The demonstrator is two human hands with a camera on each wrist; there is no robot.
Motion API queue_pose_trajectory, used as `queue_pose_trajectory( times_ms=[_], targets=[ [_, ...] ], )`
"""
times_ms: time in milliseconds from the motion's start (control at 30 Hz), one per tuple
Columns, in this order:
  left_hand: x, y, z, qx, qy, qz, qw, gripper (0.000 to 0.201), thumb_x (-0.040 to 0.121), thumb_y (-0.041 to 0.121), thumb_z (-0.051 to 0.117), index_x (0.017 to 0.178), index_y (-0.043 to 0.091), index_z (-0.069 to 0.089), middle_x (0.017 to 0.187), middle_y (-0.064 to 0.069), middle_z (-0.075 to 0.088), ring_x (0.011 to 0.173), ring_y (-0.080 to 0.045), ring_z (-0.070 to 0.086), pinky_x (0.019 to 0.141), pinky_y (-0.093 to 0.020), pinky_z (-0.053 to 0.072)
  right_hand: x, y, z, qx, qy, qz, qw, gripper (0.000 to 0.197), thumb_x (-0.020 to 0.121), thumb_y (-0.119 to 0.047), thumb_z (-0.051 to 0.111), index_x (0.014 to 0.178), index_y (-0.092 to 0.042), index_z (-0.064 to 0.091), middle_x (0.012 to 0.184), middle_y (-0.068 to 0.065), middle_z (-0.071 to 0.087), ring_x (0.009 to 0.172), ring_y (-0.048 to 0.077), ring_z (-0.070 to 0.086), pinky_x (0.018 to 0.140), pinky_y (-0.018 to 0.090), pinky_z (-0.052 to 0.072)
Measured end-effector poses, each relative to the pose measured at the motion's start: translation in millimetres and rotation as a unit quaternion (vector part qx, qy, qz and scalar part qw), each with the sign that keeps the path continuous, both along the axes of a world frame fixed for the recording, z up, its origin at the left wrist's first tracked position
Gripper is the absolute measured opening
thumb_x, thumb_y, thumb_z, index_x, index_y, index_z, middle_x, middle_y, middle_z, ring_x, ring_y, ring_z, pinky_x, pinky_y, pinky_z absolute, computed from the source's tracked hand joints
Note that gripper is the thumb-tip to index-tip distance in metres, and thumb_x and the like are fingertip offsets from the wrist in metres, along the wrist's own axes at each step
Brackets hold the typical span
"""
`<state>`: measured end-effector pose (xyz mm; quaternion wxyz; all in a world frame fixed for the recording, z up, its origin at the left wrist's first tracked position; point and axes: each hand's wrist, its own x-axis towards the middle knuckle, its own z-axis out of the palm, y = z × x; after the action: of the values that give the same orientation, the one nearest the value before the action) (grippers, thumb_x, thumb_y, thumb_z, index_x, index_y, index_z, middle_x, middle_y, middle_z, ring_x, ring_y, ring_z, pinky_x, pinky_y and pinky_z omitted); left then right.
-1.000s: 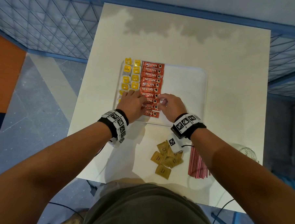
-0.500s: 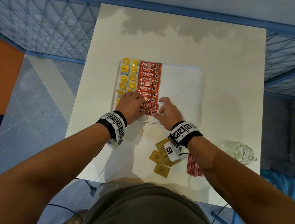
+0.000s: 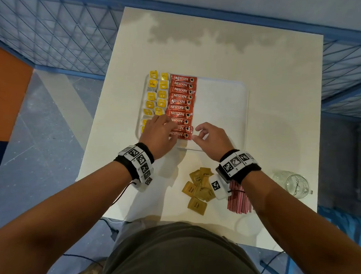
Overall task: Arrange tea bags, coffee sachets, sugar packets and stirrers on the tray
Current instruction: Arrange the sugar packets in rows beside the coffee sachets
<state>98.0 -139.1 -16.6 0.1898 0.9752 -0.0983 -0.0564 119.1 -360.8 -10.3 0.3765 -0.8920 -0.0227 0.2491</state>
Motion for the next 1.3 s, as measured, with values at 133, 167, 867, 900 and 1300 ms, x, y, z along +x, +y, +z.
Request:
queue_pose_trajectory(
  times_ms=[133,167,867,900,1300],
  targets=[
    [-22.2,-4.4,1.0,-0.066,0.036,-0.021,0.997,0.025,0.086,0.029,0.069,0.108,0.018,0.068,0.103,-0.003,0.065,0.094,-0.026,0.060,0.080,-0.042,0.050,-13.9,-18.2,8.5,-0.003,0.007,0.016,1.000,0.025,0.094,-0.041,0.068,0.115,-0.028,0.065,0.089,-0.014,0.066,0.086,0.005,0.060,0.072,0.019,0.041],
    [-28.5,-6.9,1.8,-0.079,0.056,-0.027,0.995,0.024,0.087,0.028,0.069,0.108,0.018,0.069,0.100,-0.001,0.065,0.091,-0.023,0.060,0.079,-0.040,0.050,-18.6,-23.0,9.2,-0.006,0.009,0.026,1.000,0.024,0.094,-0.040,0.068,0.114,-0.028,0.066,0.089,-0.014,0.066,0.085,0.005,0.061,0.073,0.021,0.042],
    [-103.6,-58.2,-12.7,-0.001,0.273,-0.126,0.954,0.040,0.085,0.037,0.073,0.123,0.028,0.062,0.109,0.003,0.056,0.094,-0.019,0.057,0.079,-0.033,0.049,-103.6,-64.8,0.4,-0.171,0.040,0.159,0.971,0.038,0.089,-0.048,0.070,0.119,-0.026,0.062,0.114,-0.004,0.057,0.101,0.019,0.061,0.086,0.035,0.051],
    [-103.3,-58.5,-13.4,0.000,0.274,-0.118,0.954,0.038,0.084,0.037,0.074,0.119,0.026,0.063,0.108,0.003,0.055,0.093,-0.020,0.057,0.078,-0.032,0.048,-104.2,-65.2,-0.1,-0.171,0.039,0.155,0.972,0.034,0.089,-0.047,0.070,0.114,-0.026,0.064,0.112,-0.004,0.057,0.099,0.020,0.061,0.086,0.037,0.052],
    [-106.7,-43.3,-11.5,-0.083,0.292,-0.020,0.953,0.014,0.086,0.027,0.074,0.082,0.020,0.062,0.082,0.002,0.065,0.077,-0.019,0.059,0.070,-0.032,0.047,-112.7,-65.4,-9.2,-0.178,0.064,0.112,0.975,0.040,0.089,-0.053,0.068,0.118,-0.026,0.060,0.108,-0.007,0.057,0.101,0.017,0.059,0.084,0.035,0.049]
  ],
)
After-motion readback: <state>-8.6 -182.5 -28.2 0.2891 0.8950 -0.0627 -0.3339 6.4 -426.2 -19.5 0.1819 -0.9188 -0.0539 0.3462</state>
